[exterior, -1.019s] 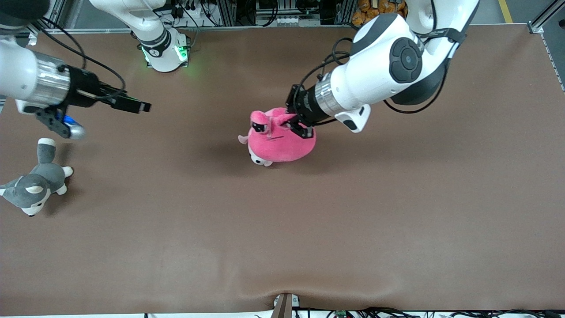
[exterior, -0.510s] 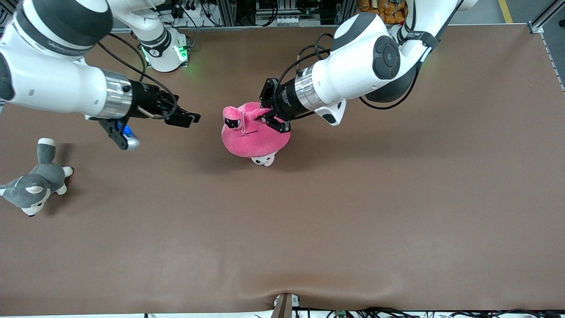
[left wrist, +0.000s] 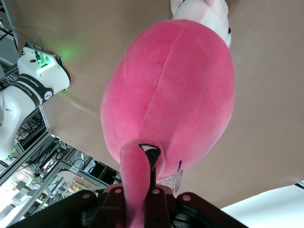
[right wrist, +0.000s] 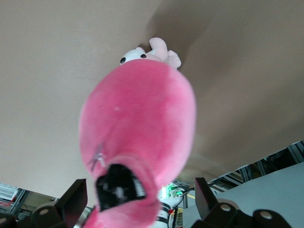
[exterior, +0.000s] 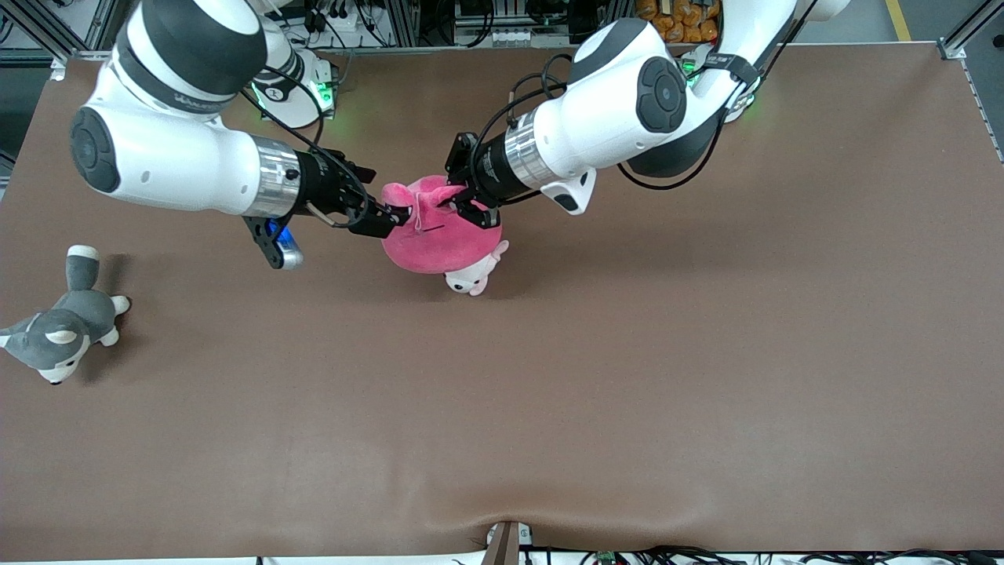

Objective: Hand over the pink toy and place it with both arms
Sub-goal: 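Grasp the pink toy's neck with the right gripper beside the left gripper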

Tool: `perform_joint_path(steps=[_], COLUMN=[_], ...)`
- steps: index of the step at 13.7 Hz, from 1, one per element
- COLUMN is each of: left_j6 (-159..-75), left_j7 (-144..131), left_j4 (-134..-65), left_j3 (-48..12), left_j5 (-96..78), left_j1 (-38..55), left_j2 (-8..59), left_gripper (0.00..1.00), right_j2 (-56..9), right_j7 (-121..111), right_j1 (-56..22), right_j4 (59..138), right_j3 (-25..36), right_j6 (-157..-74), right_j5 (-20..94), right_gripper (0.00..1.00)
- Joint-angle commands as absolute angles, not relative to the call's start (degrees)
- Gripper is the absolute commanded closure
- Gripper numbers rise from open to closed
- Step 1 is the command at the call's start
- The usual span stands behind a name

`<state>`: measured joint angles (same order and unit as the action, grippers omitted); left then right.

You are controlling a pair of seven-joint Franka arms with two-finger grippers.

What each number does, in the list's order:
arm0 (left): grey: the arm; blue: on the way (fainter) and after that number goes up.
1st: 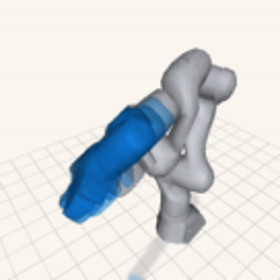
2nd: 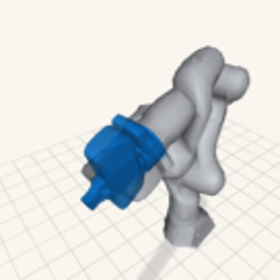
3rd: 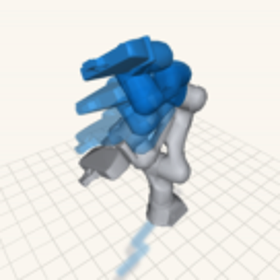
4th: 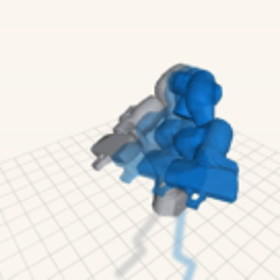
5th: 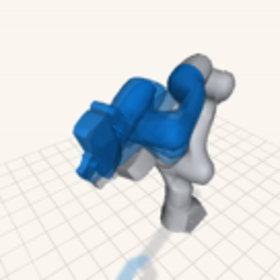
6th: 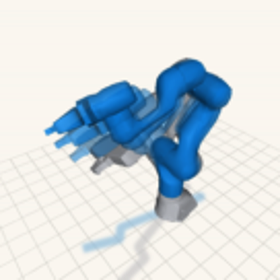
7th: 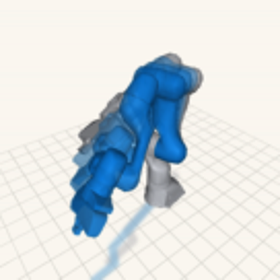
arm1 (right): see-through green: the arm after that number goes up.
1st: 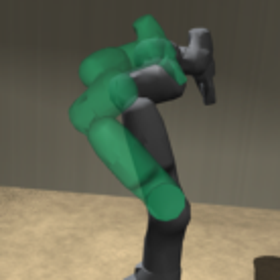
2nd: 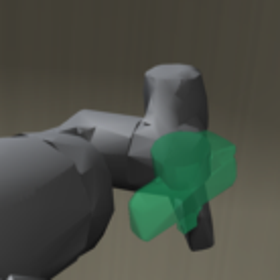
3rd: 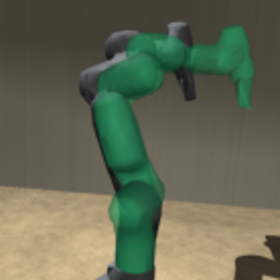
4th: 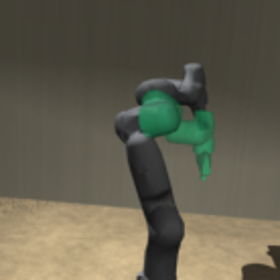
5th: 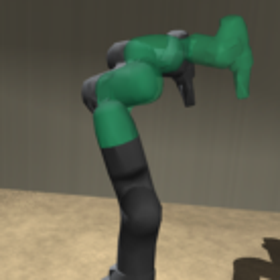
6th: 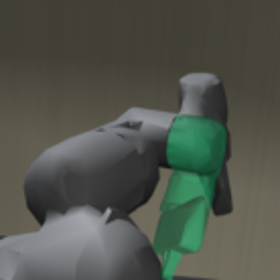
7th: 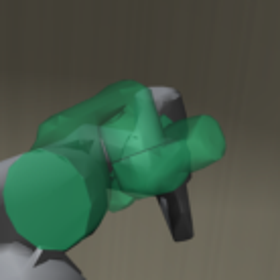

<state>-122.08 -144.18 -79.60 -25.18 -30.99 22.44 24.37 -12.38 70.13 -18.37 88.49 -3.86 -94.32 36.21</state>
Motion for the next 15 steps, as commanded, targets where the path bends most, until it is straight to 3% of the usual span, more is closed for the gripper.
perform_joint_path(steps=[1,2,3,5,6,12,13,14,15], left_j6=[-122.78,-122.70,-122.70,-122.70,-122.70,-122.08,-121.99,-121.82,-120.86], left_j7=[-145.28,-145.28,-145.28,-145.28,-145.28,-144.76,-144.49,-144.41,-143.88], left_j4=[-77.96,-77.96,-77.96,-77.96,-77.96,-77.70,-77.70,-77.70,-77.70], left_j3=[-24.87,-24.87,-24.87,-24.87,-24.87,-24.44,-24.43,-24.43,-24.43], left_j5=[-32.08,-32.08,-32.08,-32.08,-32.08,-31.47,-30.59,-29.02,-26.48], left_j1=[23.38,23.47,23.38,23.47,23.29,21.89,21.10,20.66,20.48], left_j2=[25.22,25.22,25.22,25.14,25.05,24.08,23.65,22.69,22.41], left_gripper=[1.00,1.00,1.00,1.00,1.00,0.98,0.58,0.01,0.00], right_j2=[-13.01,-13.09,-13.10,-13.10,-13.10,-12.75,-12.31,-12.13,-11.87], right_j7=[72.86,72.77,72.77,72.77,72.77,71.89,71.81,71.11,69.45], right_j1=[-20.21,-20.30,-20.22,-20.13,-19.95,-17.14,-16.62,-15.92,-14.95], right_j4=[88.07,88.07,88.07,87.98,87.98,87.89,87.89,87.80,87.72], right_j3=[-3.43,-3.43,-3.34,-3.34,-3.34,-3.08,-3.08,-2.99,-2.99], right_j6=[-96.06,-96.15,-96.15,-96.15,-96.15,-95.27,-95.19,-94.05,-92.65], right_j5=[37.44,37.35,37.44,37.18,37.09,36.65,36.48,36.13,35.60], right_gripper=[0.00,0.00,0.24,0.84,1.00,1.00,1.00,1.00,1.00])
